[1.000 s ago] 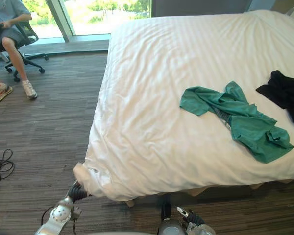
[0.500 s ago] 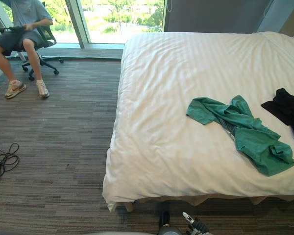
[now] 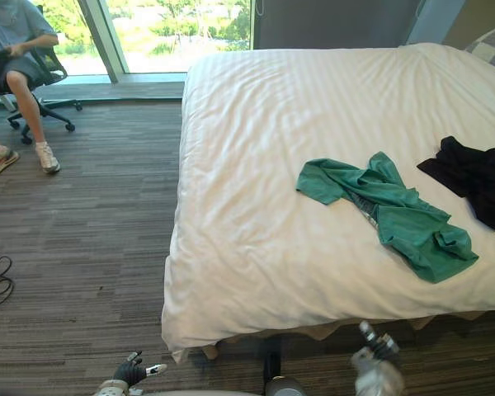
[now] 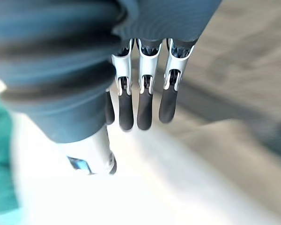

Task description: Tidy the bed and pick cloth on bed and put in laundry

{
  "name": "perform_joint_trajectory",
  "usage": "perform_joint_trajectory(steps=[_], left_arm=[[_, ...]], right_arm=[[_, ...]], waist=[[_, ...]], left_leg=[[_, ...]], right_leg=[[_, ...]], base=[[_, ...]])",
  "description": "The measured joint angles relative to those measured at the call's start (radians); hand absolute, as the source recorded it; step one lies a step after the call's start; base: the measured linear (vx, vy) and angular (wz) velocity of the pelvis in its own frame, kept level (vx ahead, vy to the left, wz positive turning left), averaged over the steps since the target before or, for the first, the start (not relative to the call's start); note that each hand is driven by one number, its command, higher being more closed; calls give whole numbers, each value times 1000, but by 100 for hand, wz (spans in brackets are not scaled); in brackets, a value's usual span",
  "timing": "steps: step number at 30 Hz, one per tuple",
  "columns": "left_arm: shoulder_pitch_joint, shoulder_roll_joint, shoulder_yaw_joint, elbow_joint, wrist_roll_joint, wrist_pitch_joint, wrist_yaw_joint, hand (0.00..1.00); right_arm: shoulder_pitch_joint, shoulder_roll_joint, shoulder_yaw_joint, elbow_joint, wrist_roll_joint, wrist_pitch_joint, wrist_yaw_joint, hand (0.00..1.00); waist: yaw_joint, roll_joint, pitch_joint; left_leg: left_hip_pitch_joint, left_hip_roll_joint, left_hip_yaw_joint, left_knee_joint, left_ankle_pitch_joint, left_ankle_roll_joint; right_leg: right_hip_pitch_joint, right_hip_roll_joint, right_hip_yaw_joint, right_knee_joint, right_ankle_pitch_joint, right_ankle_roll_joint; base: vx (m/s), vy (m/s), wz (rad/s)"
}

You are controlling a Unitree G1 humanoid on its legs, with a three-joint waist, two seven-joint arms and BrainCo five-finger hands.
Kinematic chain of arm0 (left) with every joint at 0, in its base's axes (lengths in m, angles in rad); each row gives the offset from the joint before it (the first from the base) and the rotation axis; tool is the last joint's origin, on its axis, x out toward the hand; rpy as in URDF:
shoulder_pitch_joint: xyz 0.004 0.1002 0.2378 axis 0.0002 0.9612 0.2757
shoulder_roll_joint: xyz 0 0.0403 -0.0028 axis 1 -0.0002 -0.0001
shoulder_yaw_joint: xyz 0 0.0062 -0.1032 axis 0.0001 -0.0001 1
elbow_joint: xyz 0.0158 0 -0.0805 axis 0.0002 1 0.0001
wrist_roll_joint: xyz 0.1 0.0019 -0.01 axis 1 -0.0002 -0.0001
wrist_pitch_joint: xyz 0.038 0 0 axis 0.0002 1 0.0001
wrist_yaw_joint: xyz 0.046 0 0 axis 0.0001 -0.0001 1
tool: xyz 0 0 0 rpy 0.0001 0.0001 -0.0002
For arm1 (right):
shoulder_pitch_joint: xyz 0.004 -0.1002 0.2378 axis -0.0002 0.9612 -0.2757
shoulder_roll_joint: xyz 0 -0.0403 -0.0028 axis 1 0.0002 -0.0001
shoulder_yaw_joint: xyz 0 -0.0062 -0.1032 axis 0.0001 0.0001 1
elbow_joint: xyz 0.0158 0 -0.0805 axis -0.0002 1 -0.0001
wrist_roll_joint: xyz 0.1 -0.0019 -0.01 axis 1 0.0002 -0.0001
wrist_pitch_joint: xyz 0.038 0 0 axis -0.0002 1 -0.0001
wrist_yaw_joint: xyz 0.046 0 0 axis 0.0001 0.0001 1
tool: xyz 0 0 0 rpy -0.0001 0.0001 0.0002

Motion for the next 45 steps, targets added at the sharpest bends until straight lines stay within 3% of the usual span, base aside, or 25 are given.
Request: perform_joint_trajectory(steps=[3,6,8,11,14,15,18,22,25,26,28,30,35,39,41,45], left_arm=[[5,32,-41,-27,-8,-1,0,0],[48,51,-44,-41,-8,1,0,0],[94,50,-44,-43,-9,10,1,0],[122,50,-45,-43,-9,10,2,0],[140,49,-54,-27,-9,9,11,0],[140,41,-56,-22,-10,9,17,0],[140,23,-93,-21,-38,5,26,0],[129,28,-148,-30,-51,-25,65,0],[77,52,-169,-38,-87,-44,64,0],[60,58,-173,-35,-99,-49,63,0],[41,62,-173,-42,-120,-57,64,0],[15,56,-174,-68,-125,-61,63,0],[-41,54,-174,-150,-152,-62,63,0],[-68,54,-175,-193,-164,-63,61,0],[-83,54,-191,-204,-164,-64,57,0],[-108,35,-220,-218,-164,-64,42,0]], right_arm=[[-75,-108,-11,-73,-104,-2,5,100],[-87,-184,-17,-275,-102,27,137,100],[-50,-189,-11,-534,-93,49,250,100],[-7,-176,1,-747,-73,61,386,100],[31,-105,113,-999,-24,72,570,100],[41,-70,229,-1082,-12,80,645,100],[40,-28,473,-1127,-8,118,725,100],[-15,-12,823,-1046,-92,135,712,100],[-175,32,961,-974,-137,138,660,100],[-247,49,995,-952,-142,145,647,100],[-343,86,1022,-909,-141,162,627,100],[-431,104,1043,-866,-141,186,611,100],[-590,159,1116,-762,-142,245,555,100],[-688,191,1110,-635,-148,247,484,100],[-727,203,1078,-573,-165,244,446,100],[-818,196,977,-424,-172,234,348,100]], waist=[[2,-11,0],[0,-14,0],[-20,-17,-1],[-24,-25,-4],[-24,-42,-14],[-23,-55,-21],[-5,-59,-21],[42,-59,-7],[76,-74,76],[98,-56,103],[111,-76,139],[139,-59,191],[157,-34,313],[178,-23,347],[203,-11,357],[239,41,385]], left_leg=[[-2,-2,-2,0,0,1],[-5,-2,-2,-2,0,1],[-11,-1,-3,-2,0,1],[-21,-2,-2,-1,1,1],[-26,-9,-3,-2,19,11],[-34,-21,-6,-2,41,16],[-34,-37,-26,-3,65,23],[-80,-39,-62,0,62,28],[-171,-38,-87,43,27,44],[-211,-28,-90,48,34,55],[-238,-45,-113,60,48,49],[-280,-50,-129,105,59,45],[-391,-53,-171,187,45,43],[-456,-59,-203,224,38,47],[-483,-65,-214,230,37,48],[-576,-87,-238,253,47,60]], right_leg=[[-2,0,0,0,0,0],[-6,-1,0,0,-1,1],[-12,-2,1,0,-1,1],[-23,-2,3,0,-1,1],[-27,-10,6,0,1,-1],[-31,-20,6,0,5,-3],[-20,-37,-6,2,12,-2],[-44,-54,-42,0,3,-4],[-98,-59,-32,0,1,1],[-131,-55,-29,14,8,-12],[-143,-66,-28,40,17,-19],[-153,-66,-34,27,42,-16],[-202,-69,-70,26,58,-11],[-227,-75,-102,21,61,-14],[-247,-80,-111,22,61,-14],[-326,-106,-136,50,61,-14]], base=[[0,0,0],[0,0,0],[0,0,0],[0,0,0],[-12,-7,1],[-47,-33,5],[-56,-25,17],[-112,-23,34],[-190,-40,30],[-202,-60,18],[-16,-7,32],[2,15,24],[-26,-3,21],[-20,24,26],[-17,36,27],[-3,71,22]])
